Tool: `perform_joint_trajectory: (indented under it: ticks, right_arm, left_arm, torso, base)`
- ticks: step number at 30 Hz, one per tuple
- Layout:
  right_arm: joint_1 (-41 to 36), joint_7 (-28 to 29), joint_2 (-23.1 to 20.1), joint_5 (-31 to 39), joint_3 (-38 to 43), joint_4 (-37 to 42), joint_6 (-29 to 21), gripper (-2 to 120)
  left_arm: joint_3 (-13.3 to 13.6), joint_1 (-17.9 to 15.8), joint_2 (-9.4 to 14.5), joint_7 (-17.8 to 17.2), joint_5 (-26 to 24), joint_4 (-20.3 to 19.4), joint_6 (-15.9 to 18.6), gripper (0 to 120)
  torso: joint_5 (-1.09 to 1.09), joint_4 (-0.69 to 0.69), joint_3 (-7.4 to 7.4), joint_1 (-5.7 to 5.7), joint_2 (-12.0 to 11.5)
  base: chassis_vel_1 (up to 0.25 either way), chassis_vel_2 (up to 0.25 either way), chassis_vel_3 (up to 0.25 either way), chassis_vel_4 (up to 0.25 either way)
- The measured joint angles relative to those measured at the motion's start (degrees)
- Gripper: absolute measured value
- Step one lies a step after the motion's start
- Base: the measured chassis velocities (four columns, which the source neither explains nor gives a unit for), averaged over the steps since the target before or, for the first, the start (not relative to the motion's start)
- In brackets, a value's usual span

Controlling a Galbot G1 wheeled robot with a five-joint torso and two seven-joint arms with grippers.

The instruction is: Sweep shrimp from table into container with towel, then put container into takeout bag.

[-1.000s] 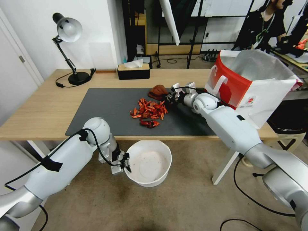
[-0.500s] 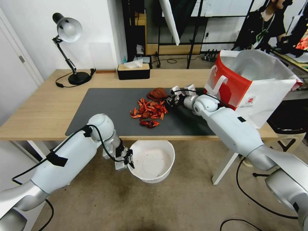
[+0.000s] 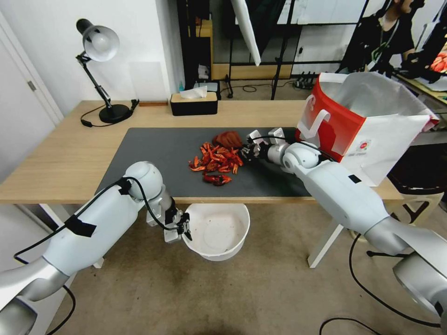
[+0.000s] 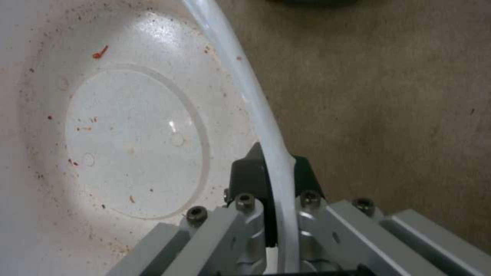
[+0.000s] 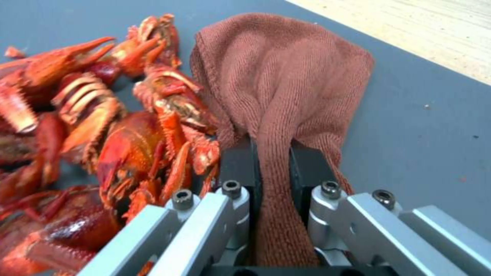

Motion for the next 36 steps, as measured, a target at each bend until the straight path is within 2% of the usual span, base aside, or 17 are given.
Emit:
perform_joint_trajectory:
  ticks: [13,27,33,36]
  right_arm:
    - [-0.7,-0.3,-1.2,0.2,-0.8,2.5,-0.6,8]
    - [-0.4,-0.7,-2.3,0.6,-3.4,5.2,-1.1,8]
    - [-0.6,-0.7,-4.3,1.4,-4.1,7.7,-1.5,8]
    - [-1.7,-0.5,-6.7,2.4,-4.2,10.9,-1.9,8]
  left_arm:
    - [-0.2,0.2,0.0,0.0,0.0,-0.2,0.0,0]
    - [-0.9,-0.3,1.7,0.0,-0.7,0.7,0.0,0]
    - [-0.9,-0.6,1.8,0.0,-0.8,1.2,0.0,0]
    - [-0.7,-0.6,1.2,0.0,-0.7,1.2,0.0,0]
  torso:
    - [0.00,0.00,0.00,0.00,0.0]
    - [0.01,0.02,0.00,0.00,0.0]
    - [0.01,0.02,0.00,0.00,0.0]
    - [0.00,0.00,0.00,0.00,0.0]
  base:
    - [0.000,0.000,0.000,0.000]
    - [0.000,0.000,0.000,0.000]
    - [0.000,0.000,0.000,0.000]
    - [0.000,0.000,0.000,0.000]
